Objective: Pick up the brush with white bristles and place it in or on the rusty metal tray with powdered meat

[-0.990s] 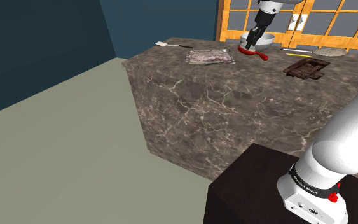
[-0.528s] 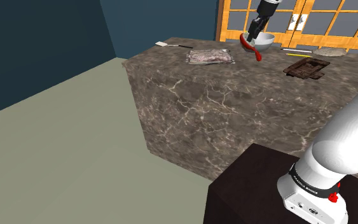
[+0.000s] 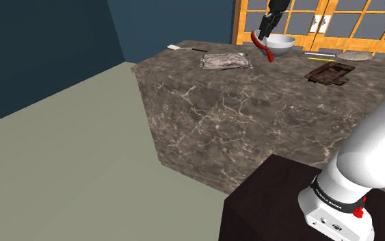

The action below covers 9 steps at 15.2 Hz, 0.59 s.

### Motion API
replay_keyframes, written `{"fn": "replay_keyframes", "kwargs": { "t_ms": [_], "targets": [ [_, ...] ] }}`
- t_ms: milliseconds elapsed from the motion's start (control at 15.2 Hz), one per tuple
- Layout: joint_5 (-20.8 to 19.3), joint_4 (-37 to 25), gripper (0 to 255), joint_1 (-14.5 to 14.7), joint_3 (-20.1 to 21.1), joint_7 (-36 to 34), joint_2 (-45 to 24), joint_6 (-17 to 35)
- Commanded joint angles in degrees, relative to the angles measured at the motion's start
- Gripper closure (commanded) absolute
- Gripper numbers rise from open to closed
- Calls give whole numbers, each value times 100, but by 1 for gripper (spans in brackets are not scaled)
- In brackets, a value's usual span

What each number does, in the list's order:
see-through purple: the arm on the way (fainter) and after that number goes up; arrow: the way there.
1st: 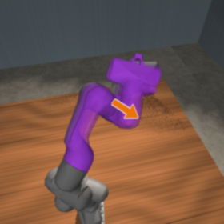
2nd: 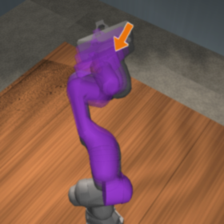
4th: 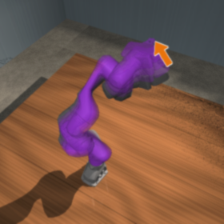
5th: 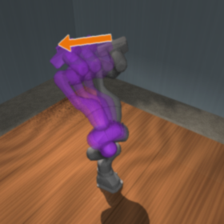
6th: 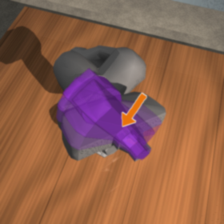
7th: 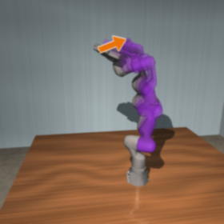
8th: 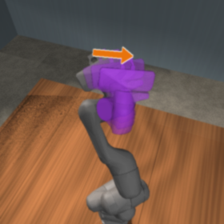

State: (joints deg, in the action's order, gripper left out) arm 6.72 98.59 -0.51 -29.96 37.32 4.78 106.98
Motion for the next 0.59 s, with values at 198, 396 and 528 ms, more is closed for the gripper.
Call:
{"fn": "replay_keyframes", "kwargs": {
  "t_ms": [198,396,528],
  "targets": [
    [143,-460,255,249,256,-497,-505,51],
    [232,-826,255,378,387,-769,-851,30],
    [295,-1117,255,455,466,-943,-1109,-5]
  ]
}}
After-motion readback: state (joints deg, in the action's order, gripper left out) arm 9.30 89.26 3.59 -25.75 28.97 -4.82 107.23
